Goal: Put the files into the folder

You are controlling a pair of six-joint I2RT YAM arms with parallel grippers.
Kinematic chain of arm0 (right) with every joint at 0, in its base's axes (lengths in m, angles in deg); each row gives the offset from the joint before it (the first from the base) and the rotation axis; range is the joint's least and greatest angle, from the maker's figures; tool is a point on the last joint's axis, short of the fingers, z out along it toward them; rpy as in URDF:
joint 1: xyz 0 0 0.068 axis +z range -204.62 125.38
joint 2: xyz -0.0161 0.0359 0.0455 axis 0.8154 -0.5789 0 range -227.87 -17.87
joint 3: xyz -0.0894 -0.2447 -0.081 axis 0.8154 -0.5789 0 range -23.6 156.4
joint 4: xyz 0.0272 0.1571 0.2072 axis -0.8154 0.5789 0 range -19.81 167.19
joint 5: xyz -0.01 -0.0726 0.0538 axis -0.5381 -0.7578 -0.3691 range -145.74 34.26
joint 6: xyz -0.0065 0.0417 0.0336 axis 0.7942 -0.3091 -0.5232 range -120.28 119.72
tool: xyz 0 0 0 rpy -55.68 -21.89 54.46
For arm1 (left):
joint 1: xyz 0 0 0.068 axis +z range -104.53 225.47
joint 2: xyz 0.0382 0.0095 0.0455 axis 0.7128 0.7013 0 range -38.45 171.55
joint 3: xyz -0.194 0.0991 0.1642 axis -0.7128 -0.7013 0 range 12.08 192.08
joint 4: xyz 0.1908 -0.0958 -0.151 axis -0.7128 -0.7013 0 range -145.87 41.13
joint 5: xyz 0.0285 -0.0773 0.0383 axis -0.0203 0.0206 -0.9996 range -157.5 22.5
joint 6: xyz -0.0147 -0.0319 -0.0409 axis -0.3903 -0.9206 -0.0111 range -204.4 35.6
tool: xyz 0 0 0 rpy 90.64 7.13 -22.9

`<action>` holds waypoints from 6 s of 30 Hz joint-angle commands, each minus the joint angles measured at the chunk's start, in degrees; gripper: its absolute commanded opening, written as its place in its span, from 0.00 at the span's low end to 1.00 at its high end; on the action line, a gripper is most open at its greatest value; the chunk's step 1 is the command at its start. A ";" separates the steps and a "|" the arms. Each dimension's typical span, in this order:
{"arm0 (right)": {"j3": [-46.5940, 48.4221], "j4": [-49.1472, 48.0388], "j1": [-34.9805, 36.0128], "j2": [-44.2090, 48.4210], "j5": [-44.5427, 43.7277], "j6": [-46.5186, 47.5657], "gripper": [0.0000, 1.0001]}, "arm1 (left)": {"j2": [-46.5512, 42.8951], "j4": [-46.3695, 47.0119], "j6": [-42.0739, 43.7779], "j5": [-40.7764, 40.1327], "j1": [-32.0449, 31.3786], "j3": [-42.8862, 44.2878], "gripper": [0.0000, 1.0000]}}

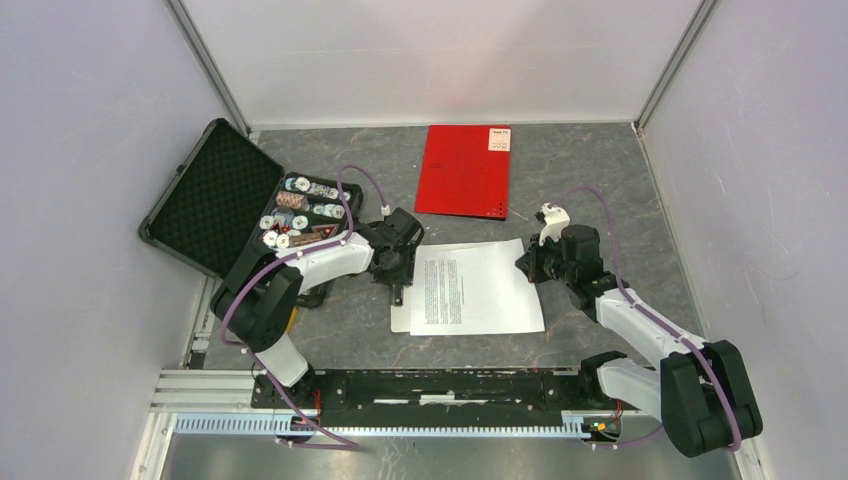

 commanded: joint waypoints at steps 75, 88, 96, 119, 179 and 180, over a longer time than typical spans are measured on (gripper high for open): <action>4.55 -4.11 -0.87 -9.88 1.54 2.07 0.00 | 2.80 2.32 1.87 4.18 0.27 2.97 0.14; 3.30 -2.92 -0.91 -8.01 2.05 0.16 0.00 | 2.98 5.45 -6.41 11.46 3.08 -0.12 0.02; 3.90 -1.28 -0.93 -8.23 1.56 1.48 0.00 | 2.54 8.77 -7.72 14.75 3.70 -0.99 0.02; 5.01 -5.70 -0.90 -13.16 1.92 2.45 0.00 | 2.92 10.03 -3.03 16.75 5.13 -1.76 0.02; 5.41 -6.36 -0.92 -14.36 -0.70 -1.18 0.24 | 3.95 11.52 -3.93 17.81 5.74 -3.32 0.02; 5.56 -5.82 -0.92 -14.08 -1.03 -1.18 0.27 | 3.95 11.45 -4.01 17.56 5.74 -3.27 0.02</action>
